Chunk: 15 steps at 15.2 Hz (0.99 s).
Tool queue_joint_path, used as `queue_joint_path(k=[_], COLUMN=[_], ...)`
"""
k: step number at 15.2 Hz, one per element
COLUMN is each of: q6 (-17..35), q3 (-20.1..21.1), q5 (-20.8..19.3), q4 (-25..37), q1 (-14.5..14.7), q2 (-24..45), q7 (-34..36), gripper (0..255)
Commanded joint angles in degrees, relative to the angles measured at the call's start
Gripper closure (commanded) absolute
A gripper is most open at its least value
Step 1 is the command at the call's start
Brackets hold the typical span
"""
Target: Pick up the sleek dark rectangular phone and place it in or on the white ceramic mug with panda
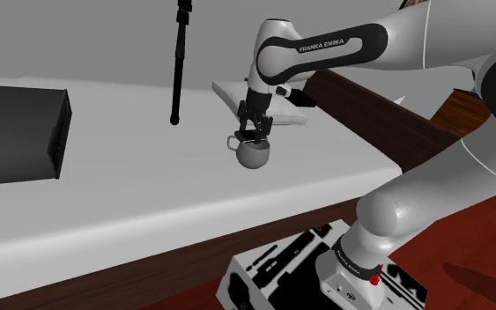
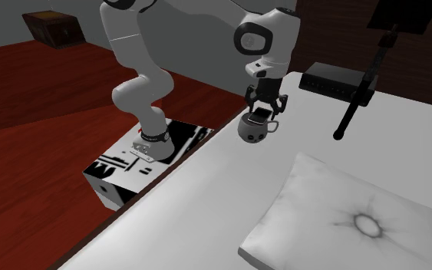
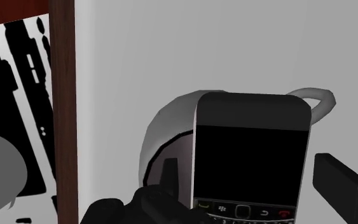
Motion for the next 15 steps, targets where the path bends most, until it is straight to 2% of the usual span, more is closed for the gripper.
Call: queue_joint_path(k=[1, 4, 8, 15], q6=[0.0, 0.0, -7.5, -7.5], q3=[0.0, 0.0, -0.7, -0.8], q5=[0.0, 0.0, 0.2, 0.2], q4=[0.0, 0.0, 6.0, 6.0], q1=[0.0, 0.0, -0.1, -0.1], q2=[0.0, 0.0, -1.6, -1.6], q7=[0.0, 0.0, -0.4, -0.4], gripper=[0, 0, 0, 0])
